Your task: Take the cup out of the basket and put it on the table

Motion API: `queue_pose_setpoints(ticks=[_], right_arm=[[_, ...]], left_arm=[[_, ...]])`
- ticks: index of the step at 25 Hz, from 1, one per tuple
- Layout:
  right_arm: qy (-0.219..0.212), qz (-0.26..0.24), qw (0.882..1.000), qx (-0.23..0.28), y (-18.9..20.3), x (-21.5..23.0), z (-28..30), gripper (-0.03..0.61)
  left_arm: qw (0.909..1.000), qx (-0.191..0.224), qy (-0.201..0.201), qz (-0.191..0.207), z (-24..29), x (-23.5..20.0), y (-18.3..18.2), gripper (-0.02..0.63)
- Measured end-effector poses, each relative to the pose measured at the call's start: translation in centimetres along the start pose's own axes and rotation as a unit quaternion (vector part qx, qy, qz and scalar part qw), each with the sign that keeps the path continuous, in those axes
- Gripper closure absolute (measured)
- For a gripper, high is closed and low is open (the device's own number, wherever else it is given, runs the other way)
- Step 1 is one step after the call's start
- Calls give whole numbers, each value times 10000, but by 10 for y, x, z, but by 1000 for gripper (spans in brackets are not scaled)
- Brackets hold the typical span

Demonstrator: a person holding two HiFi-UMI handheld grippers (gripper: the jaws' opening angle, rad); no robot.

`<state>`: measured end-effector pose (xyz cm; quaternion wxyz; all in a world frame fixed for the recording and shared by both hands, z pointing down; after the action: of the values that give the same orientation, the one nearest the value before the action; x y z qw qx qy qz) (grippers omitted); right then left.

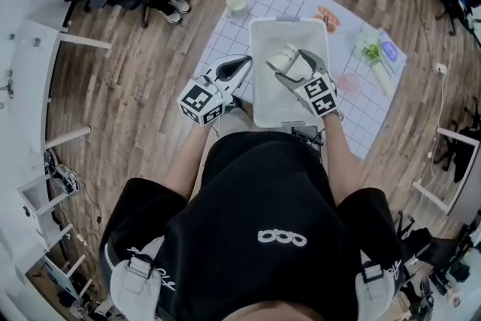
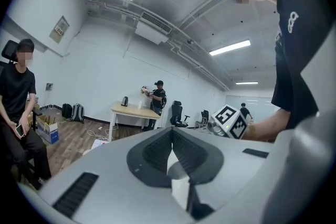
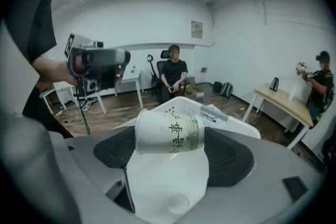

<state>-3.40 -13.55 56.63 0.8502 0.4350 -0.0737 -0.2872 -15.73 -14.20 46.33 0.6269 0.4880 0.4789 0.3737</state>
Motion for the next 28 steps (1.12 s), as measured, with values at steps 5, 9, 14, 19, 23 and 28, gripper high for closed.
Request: queue_pose_setpoints(ticks=[5,9,14,19,23,28], right_arm=[[483,455,9937,901,-41,20,-54,178],[705,601,9892,1134,-52,29,-74,178],[802,918,9845,1258,-51,37,-87,178],[834,1553,9741,1419,-42,48,-104,178],[1070,2150,9581,1563,-23,64,-128,178],[1557,2813,9319,1682,14,83,-167,178]], left_arm=[[9994,-9,315,126,20,6,-9,604],[9985,-46,507,207,33,10,-14,604],[9971,-103,707,264,45,15,-17,604],[9944,-180,1005,269,65,26,-18,604],[9894,-290,1385,323,89,39,-18,604],[9786,-454,1974,374,126,63,-15,604]])
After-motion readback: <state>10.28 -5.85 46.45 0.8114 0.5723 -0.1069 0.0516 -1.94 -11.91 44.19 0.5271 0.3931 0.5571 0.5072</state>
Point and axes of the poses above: the fingertips, and each gripper's own axes: z forward along the fingers, x to its right, y out of its underside, the point moved 2 cm from there along -z, backward along the fingers, and after that the axes turned 13 degrees about y, right-handed, at the moved point
